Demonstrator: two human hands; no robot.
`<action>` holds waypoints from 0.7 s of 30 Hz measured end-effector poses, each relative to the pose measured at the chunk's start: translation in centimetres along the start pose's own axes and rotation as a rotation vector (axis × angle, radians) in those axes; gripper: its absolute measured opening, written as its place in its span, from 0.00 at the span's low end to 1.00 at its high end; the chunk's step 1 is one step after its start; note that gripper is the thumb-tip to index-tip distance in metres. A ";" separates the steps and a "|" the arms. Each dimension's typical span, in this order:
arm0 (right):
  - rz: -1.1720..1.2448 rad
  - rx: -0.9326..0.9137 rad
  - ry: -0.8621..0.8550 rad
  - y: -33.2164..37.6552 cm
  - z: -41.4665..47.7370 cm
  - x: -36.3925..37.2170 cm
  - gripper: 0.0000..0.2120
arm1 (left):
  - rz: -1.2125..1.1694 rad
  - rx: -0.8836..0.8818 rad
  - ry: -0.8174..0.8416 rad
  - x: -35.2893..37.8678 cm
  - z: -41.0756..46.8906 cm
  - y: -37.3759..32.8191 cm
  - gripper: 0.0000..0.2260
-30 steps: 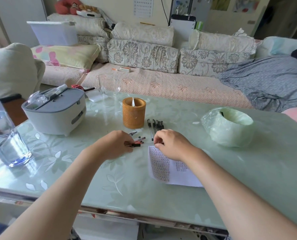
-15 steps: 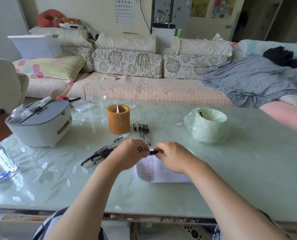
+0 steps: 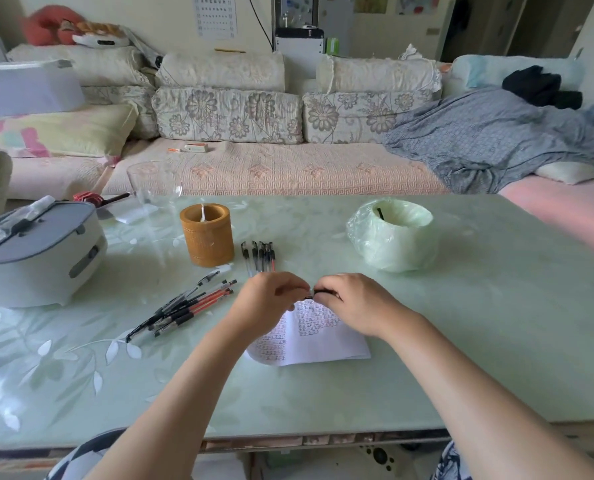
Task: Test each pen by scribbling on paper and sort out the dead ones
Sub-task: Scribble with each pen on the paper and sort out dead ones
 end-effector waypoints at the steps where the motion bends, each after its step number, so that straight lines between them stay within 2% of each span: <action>1: 0.022 -0.009 0.006 0.0 0.3 0.2 0.07 | -0.001 -0.002 -0.002 0.0 0.2 0.1 0.04; 6: 0.051 0.006 0.007 -0.6 1.3 0.8 0.10 | -0.024 -0.018 -0.030 0.2 1.5 0.5 0.03; 10: -0.019 0.026 0.017 -1.4 1.9 1.2 0.11 | -0.006 -0.034 -0.003 0.8 2.4 1.2 0.03; 18: -0.118 0.061 -0.029 -2.5 1.8 1.1 0.17 | -0.133 -0.051 0.057 1.5 3.4 2.3 0.02; 21: -0.085 0.070 0.011 -2.7 1.4 1.2 0.15 | -0.108 -0.039 0.069 1.8 3.6 2.4 0.02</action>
Point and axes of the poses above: each hand's wrist, its own z-axis towards the middle knuckle, its own x-axis out of the palm, y = z × x, the point moved 8 cm from there along z, towards the middle knuckle, and after that the axes turned 7 degrees about y, right-handed, at the moved point
